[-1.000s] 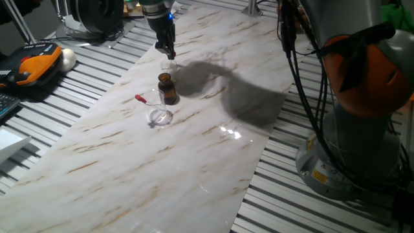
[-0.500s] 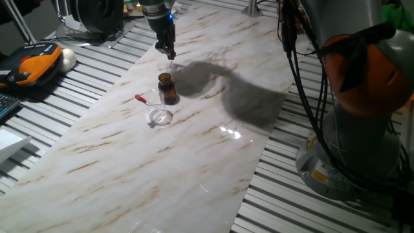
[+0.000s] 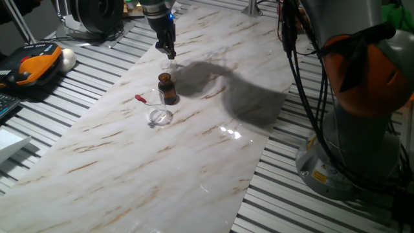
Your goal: Transfer liquid using a dropper
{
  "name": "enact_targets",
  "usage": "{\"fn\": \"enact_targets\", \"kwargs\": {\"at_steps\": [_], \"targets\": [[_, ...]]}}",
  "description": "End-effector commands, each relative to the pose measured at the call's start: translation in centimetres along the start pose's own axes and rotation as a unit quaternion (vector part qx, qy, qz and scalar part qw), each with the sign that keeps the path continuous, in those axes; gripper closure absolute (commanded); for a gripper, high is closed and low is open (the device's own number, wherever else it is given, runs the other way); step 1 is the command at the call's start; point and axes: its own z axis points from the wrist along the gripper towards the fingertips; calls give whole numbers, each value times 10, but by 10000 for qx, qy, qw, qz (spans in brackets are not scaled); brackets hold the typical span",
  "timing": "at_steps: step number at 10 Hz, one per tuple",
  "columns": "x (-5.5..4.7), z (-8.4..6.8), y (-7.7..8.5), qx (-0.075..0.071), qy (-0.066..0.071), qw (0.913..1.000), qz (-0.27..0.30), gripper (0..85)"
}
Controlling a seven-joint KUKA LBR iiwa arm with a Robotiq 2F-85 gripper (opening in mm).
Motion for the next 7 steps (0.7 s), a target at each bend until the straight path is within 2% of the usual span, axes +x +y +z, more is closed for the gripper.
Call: {"fn": "enact_targets", "kwargs": {"at_steps": [1,2,3,7], "targets": [[0,0,0,1,0,10000,0,680],[0,0,0,-6,-2,10000,7,680],[0,0,0,3,-8,10000,23,510],[0,0,0,2,-40,10000,45,510]]}}
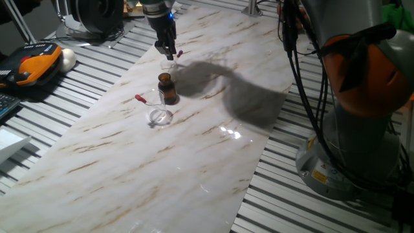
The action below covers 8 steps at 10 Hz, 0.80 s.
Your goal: Transfer liquid using a dropper
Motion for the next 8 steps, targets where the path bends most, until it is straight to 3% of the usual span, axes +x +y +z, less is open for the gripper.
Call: {"fn": "enact_targets", "kwargs": {"at_steps": [1,5,8], "targets": [[1,-1,-1,42,-14,10000,-12,510],[9,-13,-7,214,57,9997,-140,510],[18,-15,-10,234,70,9996,-168,510]]}}
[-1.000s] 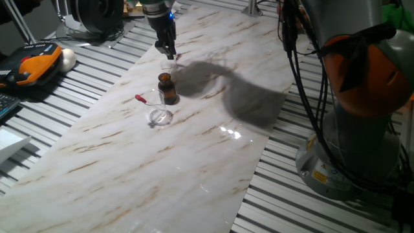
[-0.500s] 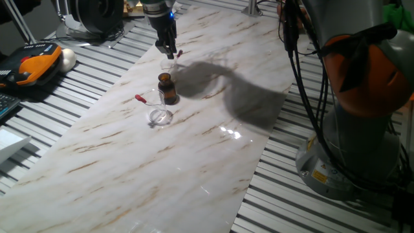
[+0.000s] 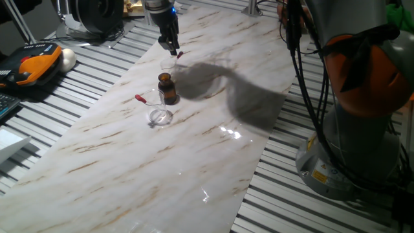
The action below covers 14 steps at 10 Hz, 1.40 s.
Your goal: Transfer liquid using a dropper
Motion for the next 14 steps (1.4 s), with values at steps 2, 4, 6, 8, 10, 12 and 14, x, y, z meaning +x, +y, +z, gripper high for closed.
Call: {"fn": "enact_targets", "kwargs": {"at_steps": [2,4,6,8,10,12,14], "targets": [[1,2,-1,-15,-19,10000,-11,510],[-3,-8,4,18,36,10000,25,510],[-3,-8,4,65,159,9998,34,510],[-3,-8,4,111,233,9996,88,510],[-3,-8,4,271,204,9992,-226,510],[-3,-8,4,206,173,9989,-372,510],[-3,-7,4,137,162,9988,-433,510]]}}
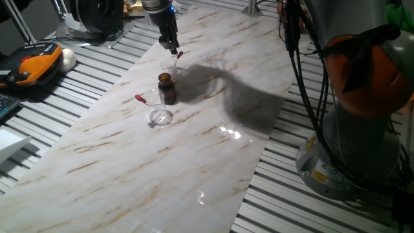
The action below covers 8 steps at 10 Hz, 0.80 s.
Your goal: Transfer liquid using a dropper
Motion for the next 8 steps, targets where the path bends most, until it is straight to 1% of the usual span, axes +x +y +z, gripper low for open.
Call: {"fn": "enact_targets", "kwargs": {"at_steps": [1,3,4,6,7,8], "targets": [[1,2,-2,8,2,10000,-27,510],[4,10,-10,-44,-33,10000,-80,510],[6,14,-13,-94,-51,9999,-94,510],[7,17,-14,-132,-57,9998,-99,510],[7,17,-13,-143,-93,9998,-94,510],[7,17,-13,-152,-161,9997,-73,510]]}}
